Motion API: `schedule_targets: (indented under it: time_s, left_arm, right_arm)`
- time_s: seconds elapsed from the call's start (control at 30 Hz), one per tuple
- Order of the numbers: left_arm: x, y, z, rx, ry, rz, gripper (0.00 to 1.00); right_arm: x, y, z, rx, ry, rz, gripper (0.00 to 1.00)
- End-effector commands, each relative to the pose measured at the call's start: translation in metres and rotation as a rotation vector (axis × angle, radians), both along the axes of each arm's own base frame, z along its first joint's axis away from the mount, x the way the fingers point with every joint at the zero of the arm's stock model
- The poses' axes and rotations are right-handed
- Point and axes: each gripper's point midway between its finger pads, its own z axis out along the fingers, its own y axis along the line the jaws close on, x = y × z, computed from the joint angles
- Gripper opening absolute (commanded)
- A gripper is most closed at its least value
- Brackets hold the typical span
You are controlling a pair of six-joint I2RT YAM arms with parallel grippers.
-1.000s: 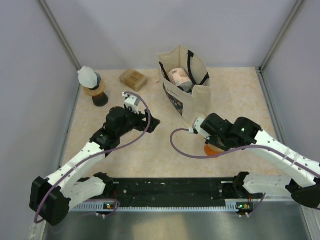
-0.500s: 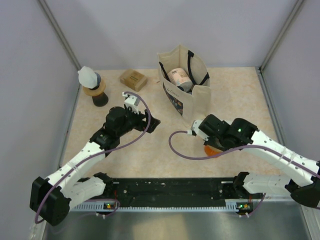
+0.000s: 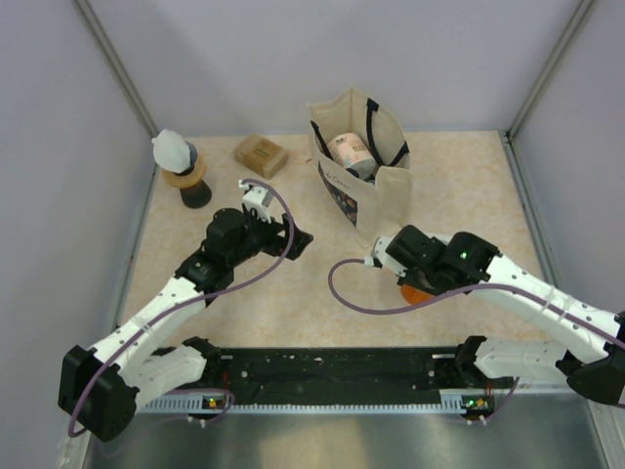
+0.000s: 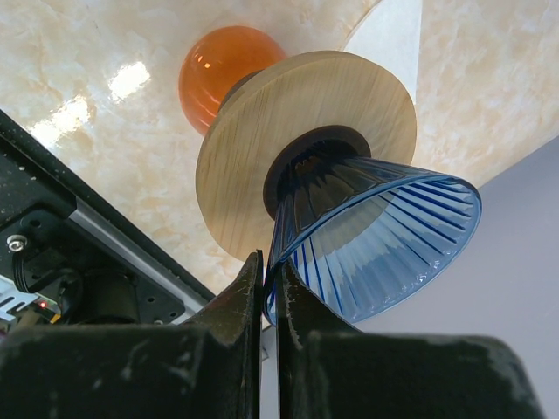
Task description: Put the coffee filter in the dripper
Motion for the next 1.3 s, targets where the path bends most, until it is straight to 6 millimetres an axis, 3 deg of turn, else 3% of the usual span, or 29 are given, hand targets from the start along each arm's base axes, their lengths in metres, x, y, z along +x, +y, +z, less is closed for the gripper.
schedule_targets:
  time_s: [0.0,0.17,0.3,0.67,1.1,1.2,1.27]
  left_arm:
    - [0.004,-0.003,0.011,-0.022,-0.040,-0.010,0.99]
    - [0.004,-0.003,0.011,-0.024,-0.039,-0.015,0.99]
    - [0.003,-0.003,0.009,-0.022,-0.033,-0.019,0.99]
    - [0.005,-0.005,0.006,-0.018,-0.023,-0.025,0.99]
    - [0.004,-0.006,0.006,-0.020,-0.022,-0.034,0.99]
    - [0.005,-0.006,0.007,-0.019,-0.023,-0.032,0.99]
    - [0.006,-0.005,0.007,-0.019,-0.022,-0.028,0.99]
  right_arm:
    - [-0.032,-0.012,-0.026,-0.067,0.201,-0.016,0.00]
    - [-0.029,-0.009,-0.021,-0.060,0.182,-0.017,0.15]
    - [-0.026,-0.010,-0.019,-0.063,0.168,-0.024,0.22]
    - [-0.014,-0.010,-0.005,-0.054,0.093,-0.035,0.34]
    - [0.003,0.003,0.030,0.061,-0.038,-0.001,0.48]
    - [0.001,0.009,0.040,0.126,-0.053,0.020,0.55]
    - [0.002,0.012,0.049,0.170,-0.077,0.026,0.66]
